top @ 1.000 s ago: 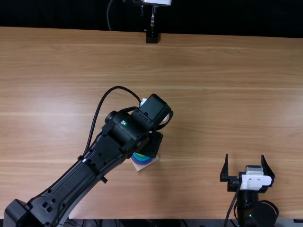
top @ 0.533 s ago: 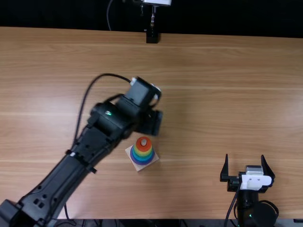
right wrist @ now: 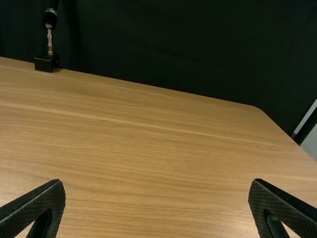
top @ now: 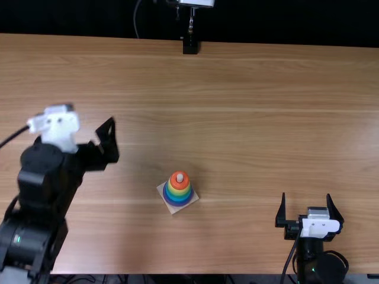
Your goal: Build the Hanoi tower: stack the rings onto the peg from bottom to top in this color order: purple, dark blue, light blue, dark green, light green, yellow, orange.
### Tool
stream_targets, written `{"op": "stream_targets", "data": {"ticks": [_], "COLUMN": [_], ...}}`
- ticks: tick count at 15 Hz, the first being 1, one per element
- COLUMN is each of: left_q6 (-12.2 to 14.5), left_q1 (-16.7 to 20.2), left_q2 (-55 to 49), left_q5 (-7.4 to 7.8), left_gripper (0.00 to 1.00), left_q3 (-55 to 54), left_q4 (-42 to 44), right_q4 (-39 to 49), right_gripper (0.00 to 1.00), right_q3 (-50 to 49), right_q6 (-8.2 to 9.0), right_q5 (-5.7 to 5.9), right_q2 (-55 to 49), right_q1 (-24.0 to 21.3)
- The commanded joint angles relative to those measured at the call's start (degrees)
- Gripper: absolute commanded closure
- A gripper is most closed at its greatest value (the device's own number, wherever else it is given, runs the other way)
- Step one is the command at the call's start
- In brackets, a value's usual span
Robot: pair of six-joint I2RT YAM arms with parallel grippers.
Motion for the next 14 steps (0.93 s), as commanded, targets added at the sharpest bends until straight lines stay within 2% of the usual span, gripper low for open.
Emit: {"op": "stream_targets", "data": {"ticks": [1, 3, 4, 5, 6, 7, 8, 11, 14], "left_q6": [0.4, 0.7, 1.7, 5.2, 9.7, 14.2, 17.1, 17.4, 17.9], "left_q1": [2.7, 4.8, 4.9, 4.9, 4.8, 4.6, 4.6, 5.0, 5.6], "left_q2": [-8.9, -22.0, -26.7, -30.6, -35.6, -41.3, -45.3, -54.0, -54.3], "left_q5": [-0.47, 0.27, 0.90, 1.74, 1.96, 1.32, 1.32, 1.32, 1.74], "left_gripper": [0.00, 0.00, 0.00, 0.00, 0.00, 0.00, 0.00, 0.00, 0.00], "left_q3": [-8.6, -21.8, -27.5, -34.5, -40.9, -45.6, -48.7, -54.2, -56.6], "left_q4": [0.4, 2.0, 3.7, 6.5, 10.5, 14.4, 15.5, 15.4, 15.7], "right_q4": [-0.5, -0.5, -0.5, -0.5, -0.5, -0.5, -0.5, -0.5, -0.5], "right_gripper": [0.00, 0.00, 0.00, 0.00, 0.00, 0.00, 0.00, 0.00, 0.00], "right_q3": [-0.9, -0.9, -0.9, -1.0, -0.9, -0.9, -0.9, -1.0, -0.9], "right_q6": [-0.14, -0.03, -0.14, -0.14, -0.03, -0.03, -0.14, -0.14, -0.14], "right_q5": [0.66, 0.66, 0.66, 0.66, 0.66, 0.66, 0.66, 0.66, 0.66], "right_q2": [-0.7, -0.7, -0.7, -0.7, -0.7, -0.7, -0.7, -0.7, -0.7], "right_q1": [-0.6, -0.6, -0.6, -0.6, -0.6, -0.6, -0.6, -0.6, -0.6]}}
